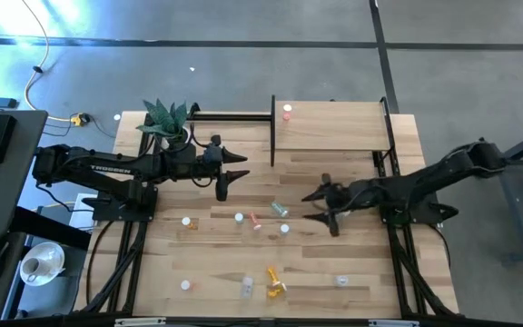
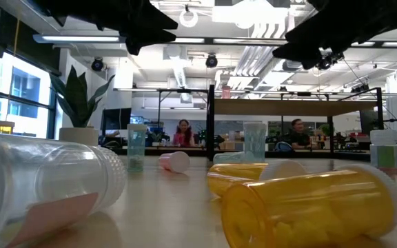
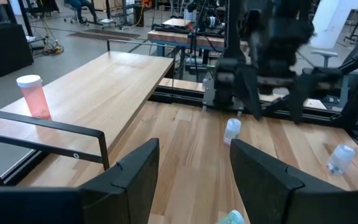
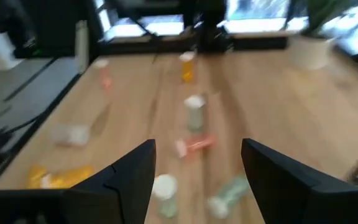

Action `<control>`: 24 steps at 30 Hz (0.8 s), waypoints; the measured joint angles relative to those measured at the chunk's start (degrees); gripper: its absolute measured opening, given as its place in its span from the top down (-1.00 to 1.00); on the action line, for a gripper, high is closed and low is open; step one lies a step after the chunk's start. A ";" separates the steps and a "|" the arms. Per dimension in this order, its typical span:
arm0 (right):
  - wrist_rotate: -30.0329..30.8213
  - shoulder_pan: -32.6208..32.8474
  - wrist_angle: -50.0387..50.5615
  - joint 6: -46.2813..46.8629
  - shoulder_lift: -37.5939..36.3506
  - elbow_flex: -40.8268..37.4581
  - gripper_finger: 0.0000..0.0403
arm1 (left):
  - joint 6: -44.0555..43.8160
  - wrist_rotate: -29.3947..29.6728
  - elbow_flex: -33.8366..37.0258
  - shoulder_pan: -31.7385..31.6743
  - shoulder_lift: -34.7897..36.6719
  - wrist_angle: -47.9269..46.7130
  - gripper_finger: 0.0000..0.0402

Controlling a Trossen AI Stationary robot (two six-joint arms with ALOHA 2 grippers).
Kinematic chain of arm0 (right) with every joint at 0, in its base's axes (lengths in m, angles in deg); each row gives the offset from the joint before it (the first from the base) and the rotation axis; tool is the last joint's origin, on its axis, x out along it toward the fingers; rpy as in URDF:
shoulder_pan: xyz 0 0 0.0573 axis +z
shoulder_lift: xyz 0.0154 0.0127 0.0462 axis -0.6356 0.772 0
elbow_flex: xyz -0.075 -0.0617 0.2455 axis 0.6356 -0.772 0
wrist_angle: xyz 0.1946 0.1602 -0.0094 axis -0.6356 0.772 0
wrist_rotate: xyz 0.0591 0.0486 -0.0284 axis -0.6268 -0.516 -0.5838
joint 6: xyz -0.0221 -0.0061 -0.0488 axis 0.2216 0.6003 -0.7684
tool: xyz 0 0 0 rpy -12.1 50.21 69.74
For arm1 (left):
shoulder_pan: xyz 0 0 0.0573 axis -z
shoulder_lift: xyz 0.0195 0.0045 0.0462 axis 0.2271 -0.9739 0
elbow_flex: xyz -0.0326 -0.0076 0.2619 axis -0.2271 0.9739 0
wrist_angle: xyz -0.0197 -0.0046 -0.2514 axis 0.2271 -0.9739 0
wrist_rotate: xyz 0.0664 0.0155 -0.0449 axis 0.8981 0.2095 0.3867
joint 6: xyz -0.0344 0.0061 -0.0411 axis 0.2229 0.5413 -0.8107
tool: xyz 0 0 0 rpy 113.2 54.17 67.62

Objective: Pick and place medicine bottles onto shelf by color
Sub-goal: Put the bottom green pill bottle on the shelf

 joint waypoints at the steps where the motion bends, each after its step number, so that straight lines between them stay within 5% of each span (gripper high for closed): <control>1: -0.43 0.27 -0.02 0.29 1.59 0.48 -0.14 | 0.30 0.00 0.00 -0.01 0.00 0.01 0.06; 24: -0.60 2.65 -21.31 -2.14 30.17 3.43 -0.14 | 1.13 0.22 -0.02 -0.02 -0.02 -1.12 0.06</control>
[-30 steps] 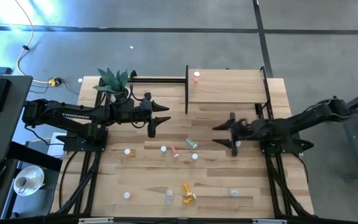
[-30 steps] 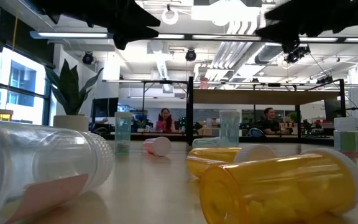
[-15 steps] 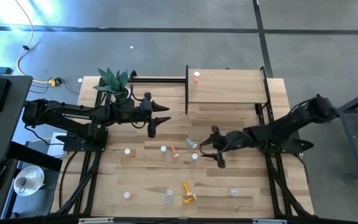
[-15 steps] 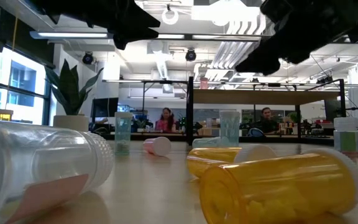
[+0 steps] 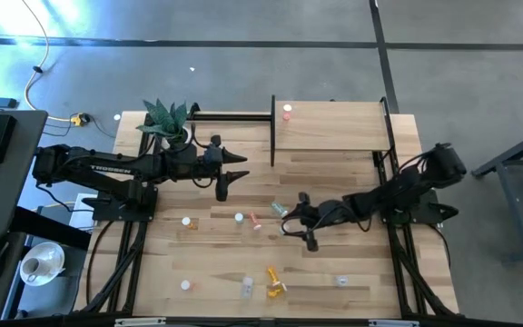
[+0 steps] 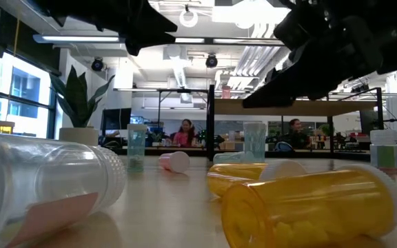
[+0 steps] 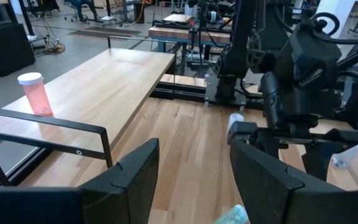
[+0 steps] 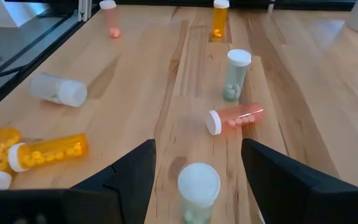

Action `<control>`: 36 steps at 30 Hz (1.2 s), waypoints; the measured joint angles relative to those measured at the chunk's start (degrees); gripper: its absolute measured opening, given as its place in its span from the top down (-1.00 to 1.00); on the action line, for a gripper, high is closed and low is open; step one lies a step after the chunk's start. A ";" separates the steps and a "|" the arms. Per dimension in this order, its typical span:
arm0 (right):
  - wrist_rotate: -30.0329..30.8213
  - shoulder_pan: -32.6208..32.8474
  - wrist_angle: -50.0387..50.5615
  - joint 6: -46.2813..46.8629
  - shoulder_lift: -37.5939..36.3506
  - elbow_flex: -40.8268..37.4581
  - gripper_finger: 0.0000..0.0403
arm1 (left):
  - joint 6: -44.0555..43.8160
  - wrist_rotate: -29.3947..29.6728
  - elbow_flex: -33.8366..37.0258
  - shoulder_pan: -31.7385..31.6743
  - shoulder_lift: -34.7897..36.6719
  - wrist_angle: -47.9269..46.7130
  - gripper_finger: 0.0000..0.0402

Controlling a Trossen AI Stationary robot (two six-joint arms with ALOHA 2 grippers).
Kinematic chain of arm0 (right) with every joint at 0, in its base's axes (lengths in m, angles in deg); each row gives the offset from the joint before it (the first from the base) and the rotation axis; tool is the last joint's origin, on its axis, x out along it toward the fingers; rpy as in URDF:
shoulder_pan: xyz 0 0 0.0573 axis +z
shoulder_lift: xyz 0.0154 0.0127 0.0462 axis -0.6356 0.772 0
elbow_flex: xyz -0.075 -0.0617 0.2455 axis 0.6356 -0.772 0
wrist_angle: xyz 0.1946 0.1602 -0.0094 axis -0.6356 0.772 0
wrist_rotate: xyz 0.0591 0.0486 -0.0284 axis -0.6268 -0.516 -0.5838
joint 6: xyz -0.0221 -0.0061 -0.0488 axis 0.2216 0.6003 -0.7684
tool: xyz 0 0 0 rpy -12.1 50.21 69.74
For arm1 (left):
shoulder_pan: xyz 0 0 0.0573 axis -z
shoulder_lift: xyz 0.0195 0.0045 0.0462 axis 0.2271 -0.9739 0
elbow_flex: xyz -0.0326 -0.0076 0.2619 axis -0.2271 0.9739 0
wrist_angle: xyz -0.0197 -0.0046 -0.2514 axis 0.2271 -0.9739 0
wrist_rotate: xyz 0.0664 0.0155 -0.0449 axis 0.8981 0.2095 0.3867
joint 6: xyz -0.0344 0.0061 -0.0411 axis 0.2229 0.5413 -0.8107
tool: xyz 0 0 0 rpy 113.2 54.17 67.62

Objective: Pick and place medicine bottles onto shelf by color
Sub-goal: Put the bottom green pill bottle on the shelf

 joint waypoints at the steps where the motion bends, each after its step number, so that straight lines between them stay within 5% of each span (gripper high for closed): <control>1: -0.03 0.00 -0.43 0.10 0.65 0.00 -0.14 | 0.09 0.00 0.00 0.00 0.00 -0.02 0.06; 16: -1.62 0.00 -3.38 1.41 6.04 0.00 -0.12 | 0.09 -0.01 -0.01 0.00 0.00 -0.03 0.06; 36: -1.51 -0.57 -1.92 1.00 6.06 0.00 0.30 | 0.11 1.40 -0.02 -0.01 0.00 -0.04 0.06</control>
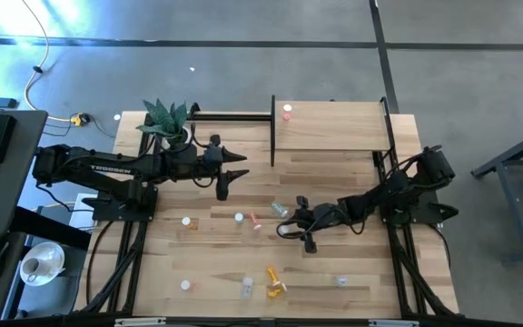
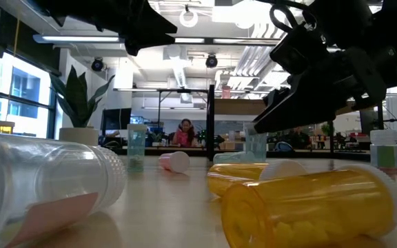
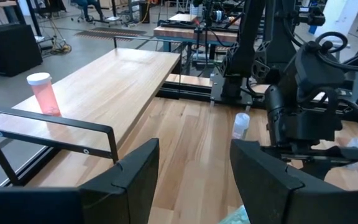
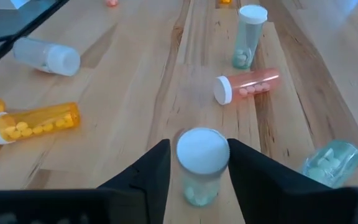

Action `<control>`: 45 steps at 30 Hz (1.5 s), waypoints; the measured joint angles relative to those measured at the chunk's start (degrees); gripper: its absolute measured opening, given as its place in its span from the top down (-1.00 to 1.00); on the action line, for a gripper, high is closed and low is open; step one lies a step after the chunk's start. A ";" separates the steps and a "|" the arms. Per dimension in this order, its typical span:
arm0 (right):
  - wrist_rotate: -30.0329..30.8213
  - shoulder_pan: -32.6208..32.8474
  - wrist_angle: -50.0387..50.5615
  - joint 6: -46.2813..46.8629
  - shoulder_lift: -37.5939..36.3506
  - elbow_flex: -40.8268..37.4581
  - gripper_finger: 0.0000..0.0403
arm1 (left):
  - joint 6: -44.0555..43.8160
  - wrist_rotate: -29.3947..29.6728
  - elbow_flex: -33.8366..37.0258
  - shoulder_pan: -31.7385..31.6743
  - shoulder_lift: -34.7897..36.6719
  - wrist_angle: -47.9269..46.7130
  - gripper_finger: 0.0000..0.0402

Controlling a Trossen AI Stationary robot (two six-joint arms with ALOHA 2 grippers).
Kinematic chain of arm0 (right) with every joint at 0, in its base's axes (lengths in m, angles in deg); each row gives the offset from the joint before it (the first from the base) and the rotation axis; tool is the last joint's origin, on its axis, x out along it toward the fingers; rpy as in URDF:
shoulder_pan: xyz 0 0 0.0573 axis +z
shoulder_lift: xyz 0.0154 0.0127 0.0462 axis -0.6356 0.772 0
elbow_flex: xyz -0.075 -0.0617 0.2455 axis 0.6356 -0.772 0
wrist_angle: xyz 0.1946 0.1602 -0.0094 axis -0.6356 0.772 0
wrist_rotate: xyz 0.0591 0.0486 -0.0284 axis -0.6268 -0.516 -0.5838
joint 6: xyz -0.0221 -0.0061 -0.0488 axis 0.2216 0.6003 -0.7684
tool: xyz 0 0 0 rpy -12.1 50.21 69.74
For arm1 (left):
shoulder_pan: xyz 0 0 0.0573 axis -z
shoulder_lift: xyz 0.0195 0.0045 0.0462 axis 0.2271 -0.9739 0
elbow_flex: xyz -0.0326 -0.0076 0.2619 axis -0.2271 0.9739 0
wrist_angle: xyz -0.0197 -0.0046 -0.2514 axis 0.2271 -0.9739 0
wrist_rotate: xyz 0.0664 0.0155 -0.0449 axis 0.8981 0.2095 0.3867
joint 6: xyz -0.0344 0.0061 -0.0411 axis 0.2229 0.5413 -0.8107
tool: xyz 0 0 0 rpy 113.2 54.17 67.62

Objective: Pick and place medicine bottles onto shelf by color
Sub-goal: Put the bottom green pill bottle on the shelf

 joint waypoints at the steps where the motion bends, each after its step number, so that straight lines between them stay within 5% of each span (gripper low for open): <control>1: -0.01 -0.21 0.13 0.22 0.00 0.00 0.32 | 0.00 0.01 0.00 0.01 0.00 0.00 0.06; 15: -1.55 -0.72 -1.00 -1.63 -1.48 -0.02 0.50 | 0.00 0.11 0.00 0.01 0.00 -0.25 0.06; 22: 1.47 -0.72 2.24 -9.24 -13.47 -0.04 0.51 | 0.00 0.10 0.00 0.01 0.00 -0.41 0.06; 29: 13.64 -3.11 5.29 -19.97 -28.33 -0.04 0.51 | -0.02 0.09 0.00 0.01 0.00 -0.40 0.06; 37: 27.12 -13.30 5.25 -27.26 -42.36 -0.04 0.51 | -0.02 0.08 0.00 0.01 0.00 -0.39 0.06; 45: 28.91 -29.20 5.60 -24.11 -49.00 1.34 0.51 | -0.02 0.06 0.00 0.01 0.00 -0.39 0.06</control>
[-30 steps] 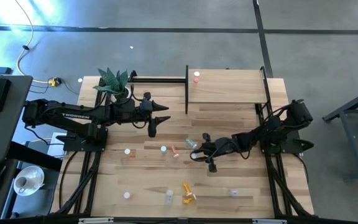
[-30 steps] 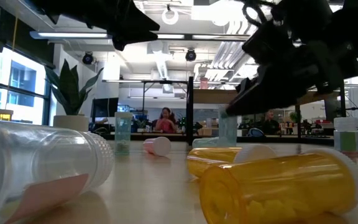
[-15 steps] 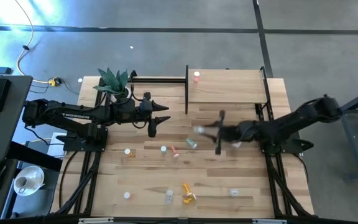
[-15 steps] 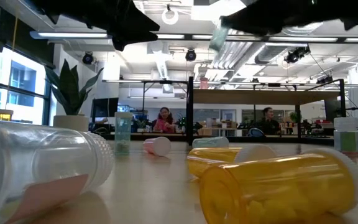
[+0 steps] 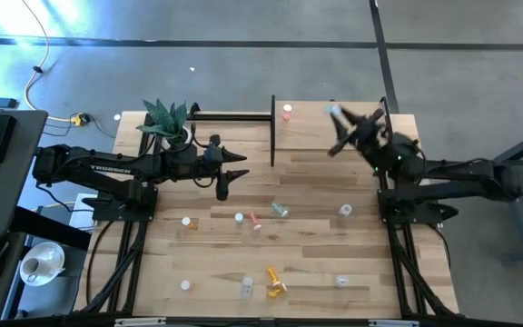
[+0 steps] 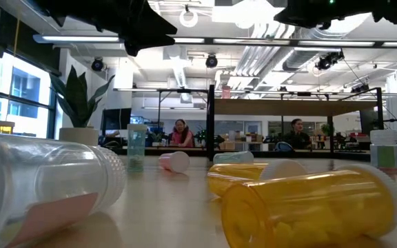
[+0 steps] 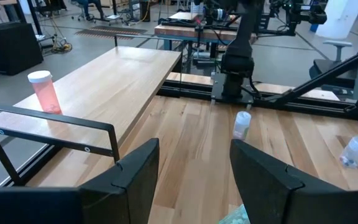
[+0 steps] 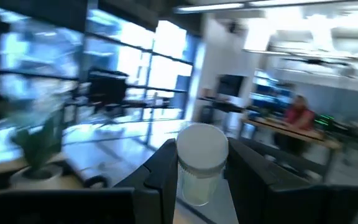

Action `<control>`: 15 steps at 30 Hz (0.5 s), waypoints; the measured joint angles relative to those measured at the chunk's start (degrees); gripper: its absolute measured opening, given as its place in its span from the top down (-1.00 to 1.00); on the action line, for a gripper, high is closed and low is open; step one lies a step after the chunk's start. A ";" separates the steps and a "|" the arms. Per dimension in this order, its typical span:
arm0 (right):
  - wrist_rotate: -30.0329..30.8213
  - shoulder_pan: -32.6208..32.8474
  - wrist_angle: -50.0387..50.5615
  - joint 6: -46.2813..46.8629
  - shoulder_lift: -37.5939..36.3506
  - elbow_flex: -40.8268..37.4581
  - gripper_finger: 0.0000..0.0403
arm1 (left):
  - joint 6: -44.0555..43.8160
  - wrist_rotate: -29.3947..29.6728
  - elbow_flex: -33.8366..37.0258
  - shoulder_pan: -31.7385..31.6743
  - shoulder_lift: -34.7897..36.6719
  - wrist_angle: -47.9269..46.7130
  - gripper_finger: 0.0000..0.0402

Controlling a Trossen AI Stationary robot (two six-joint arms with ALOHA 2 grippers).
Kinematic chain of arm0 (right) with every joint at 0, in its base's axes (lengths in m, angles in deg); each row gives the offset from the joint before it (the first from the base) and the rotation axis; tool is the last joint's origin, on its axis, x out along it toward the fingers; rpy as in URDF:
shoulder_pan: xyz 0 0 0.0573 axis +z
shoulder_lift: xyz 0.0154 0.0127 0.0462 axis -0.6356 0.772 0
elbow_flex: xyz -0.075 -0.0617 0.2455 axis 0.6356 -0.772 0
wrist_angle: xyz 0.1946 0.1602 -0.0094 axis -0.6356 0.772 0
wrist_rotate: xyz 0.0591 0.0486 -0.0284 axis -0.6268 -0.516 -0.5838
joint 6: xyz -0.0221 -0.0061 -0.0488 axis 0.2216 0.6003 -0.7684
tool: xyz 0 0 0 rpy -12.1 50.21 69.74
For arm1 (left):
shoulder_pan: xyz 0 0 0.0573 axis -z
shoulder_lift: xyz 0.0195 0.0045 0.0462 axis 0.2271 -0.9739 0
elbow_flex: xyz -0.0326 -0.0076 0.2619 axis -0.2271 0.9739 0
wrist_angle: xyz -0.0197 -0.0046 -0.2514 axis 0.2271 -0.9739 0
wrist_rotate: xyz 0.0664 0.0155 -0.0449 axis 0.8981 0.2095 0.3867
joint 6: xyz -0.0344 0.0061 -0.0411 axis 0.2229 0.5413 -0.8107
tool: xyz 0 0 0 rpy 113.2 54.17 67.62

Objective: Pick and place medicine bottles onto shelf by color
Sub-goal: Put the bottom green pill bottle on the shelf

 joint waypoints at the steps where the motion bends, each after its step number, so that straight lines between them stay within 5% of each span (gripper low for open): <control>1: -0.08 -1.99 1.16 1.46 0.04 1.15 0.51 | 0.00 0.01 0.00 0.00 0.00 0.00 0.06; 9: -9.04 -15.42 30.26 17.70 6.31 17.18 0.51 | -0.02 0.00 0.00 0.00 0.00 -0.36 0.06; 15: -18.88 -20.67 32.88 24.74 13.00 18.77 0.51 | 0.00 0.00 0.00 0.02 0.00 -1.49 0.06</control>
